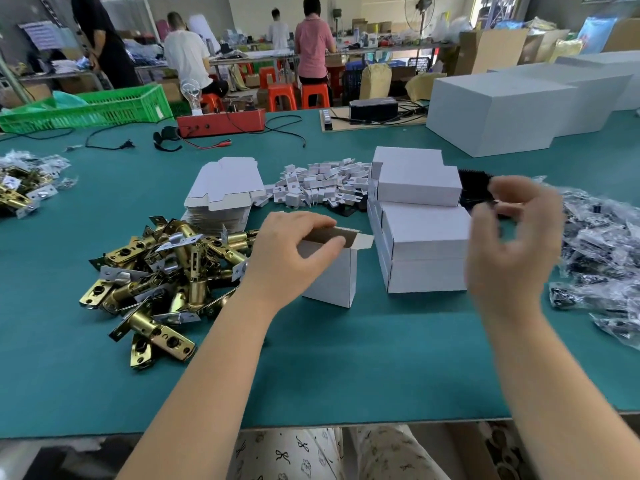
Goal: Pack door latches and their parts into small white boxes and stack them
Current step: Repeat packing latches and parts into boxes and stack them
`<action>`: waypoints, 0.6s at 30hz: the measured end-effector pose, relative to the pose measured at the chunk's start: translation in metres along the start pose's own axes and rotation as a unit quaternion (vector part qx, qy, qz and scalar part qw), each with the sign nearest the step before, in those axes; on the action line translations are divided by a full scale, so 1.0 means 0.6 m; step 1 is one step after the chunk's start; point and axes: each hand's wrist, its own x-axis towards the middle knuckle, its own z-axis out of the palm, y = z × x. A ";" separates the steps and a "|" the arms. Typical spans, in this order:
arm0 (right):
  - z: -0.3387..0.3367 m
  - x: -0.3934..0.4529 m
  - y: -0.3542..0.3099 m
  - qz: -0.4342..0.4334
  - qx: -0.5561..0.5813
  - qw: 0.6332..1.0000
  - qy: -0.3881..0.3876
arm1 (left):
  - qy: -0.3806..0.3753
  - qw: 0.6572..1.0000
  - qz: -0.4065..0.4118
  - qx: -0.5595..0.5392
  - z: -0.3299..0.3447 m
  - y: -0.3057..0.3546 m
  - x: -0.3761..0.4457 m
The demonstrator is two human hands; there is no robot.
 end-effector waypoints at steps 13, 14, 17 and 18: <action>0.012 0.028 0.233 0.199 -0.372 0.797 -0.432 | 0.043 0.982 -0.082 -0.164 0.032 -0.028 -0.017; 0.010 0.028 0.231 0.197 -0.386 0.803 -0.409 | 0.051 0.979 -0.085 -0.177 0.036 -0.027 -0.021; 0.004 0.021 0.219 0.206 -0.422 0.807 -0.357 | 0.085 0.969 -0.084 -0.214 0.048 -0.021 -0.031; 0.001 0.020 0.216 0.209 -0.426 0.809 -0.346 | 0.093 0.965 -0.086 -0.229 0.051 -0.018 -0.034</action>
